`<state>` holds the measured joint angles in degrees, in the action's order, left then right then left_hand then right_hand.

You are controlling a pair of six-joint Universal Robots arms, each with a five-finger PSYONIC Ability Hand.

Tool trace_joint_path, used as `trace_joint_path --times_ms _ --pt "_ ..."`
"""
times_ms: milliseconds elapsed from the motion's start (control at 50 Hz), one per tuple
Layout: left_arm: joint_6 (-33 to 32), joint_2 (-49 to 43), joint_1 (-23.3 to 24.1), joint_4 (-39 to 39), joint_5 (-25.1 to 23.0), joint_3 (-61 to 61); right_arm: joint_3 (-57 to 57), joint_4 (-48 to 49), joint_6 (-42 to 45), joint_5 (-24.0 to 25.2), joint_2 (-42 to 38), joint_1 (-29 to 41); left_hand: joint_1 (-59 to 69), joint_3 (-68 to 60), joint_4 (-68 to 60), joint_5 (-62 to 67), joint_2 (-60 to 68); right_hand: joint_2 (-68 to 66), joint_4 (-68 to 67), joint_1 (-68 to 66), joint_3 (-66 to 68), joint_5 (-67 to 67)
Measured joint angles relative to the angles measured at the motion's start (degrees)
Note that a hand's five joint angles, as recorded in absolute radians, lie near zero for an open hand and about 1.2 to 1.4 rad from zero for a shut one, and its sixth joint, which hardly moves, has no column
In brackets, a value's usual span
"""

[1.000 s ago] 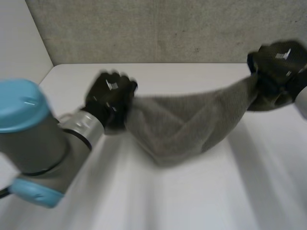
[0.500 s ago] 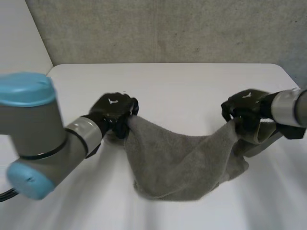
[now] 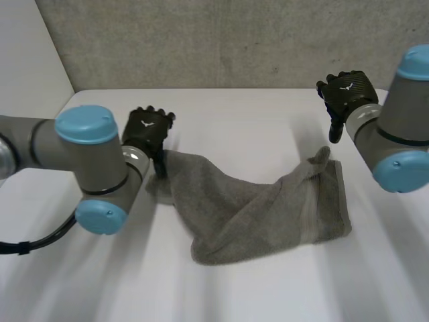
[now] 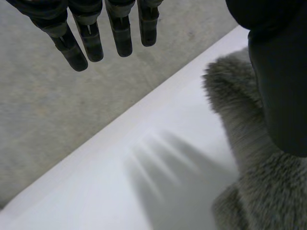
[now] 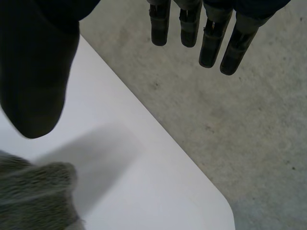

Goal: Fold the towel.

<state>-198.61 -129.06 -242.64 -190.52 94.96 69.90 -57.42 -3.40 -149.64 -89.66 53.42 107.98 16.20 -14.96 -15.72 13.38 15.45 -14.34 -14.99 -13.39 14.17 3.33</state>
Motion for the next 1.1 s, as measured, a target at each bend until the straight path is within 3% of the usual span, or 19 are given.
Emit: trace_joint_path --times_ms 180,260,300,400,560,840,1100 --pt "-0.23 10.42 -1.41 -0.40 -1.80 10.53 -17.24 -3.34 0.10 6.84 15.50 0.19 1.31 -2.86 -1.32 4.77 2.50 -0.52 -0.31 -1.77 0.68 1.57" --pt "-0.20 14.50 -1.57 -0.01 -4.11 14.96 -23.91 -7.34 0.04 10.06 20.41 0.91 10.96 -11.93 -11.17 13.70 11.78 -8.39 -7.30 -9.80 8.00 9.89" --pt "-0.20 16.86 -1.71 0.29 -5.76 17.94 -27.55 -10.43 0.06 12.35 22.40 2.06 20.33 -21.57 -21.04 23.18 20.88 -20.09 -18.74 -20.70 20.00 20.97" --pt "-0.27 19.93 -2.38 0.80 -8.97 23.35 -33.34 -14.88 0.21 16.49 24.38 4.73 28.00 -29.14 -28.57 30.43 28.67 -24.35 -24.08 -25.66 24.78 26.00" --pt "-0.39 18.61 -4.90 2.05 -13.26 27.47 -39.74 -16.22 0.71 20.59 23.79 7.88 28.62 -29.82 -29.19 31.12 29.44 -24.30 -23.98 -25.54 24.68 25.84" --pt "-0.99 8.88 -5.91 2.76 -13.56 20.16 -38.58 -11.45 3.18 19.02 15.70 10.10 21.95 -22.51 -22.51 23.36 22.42 -13.73 -12.01 -13.44 12.96 11.85" --pt "-0.38 2.77 -4.92 2.35 -12.84 11.94 -33.72 -3.72 3.23 11.74 9.69 9.15 21.46 -22.19 -22.42 22.88 21.87 -12.86 -11.18 -12.49 12.10 10.90"
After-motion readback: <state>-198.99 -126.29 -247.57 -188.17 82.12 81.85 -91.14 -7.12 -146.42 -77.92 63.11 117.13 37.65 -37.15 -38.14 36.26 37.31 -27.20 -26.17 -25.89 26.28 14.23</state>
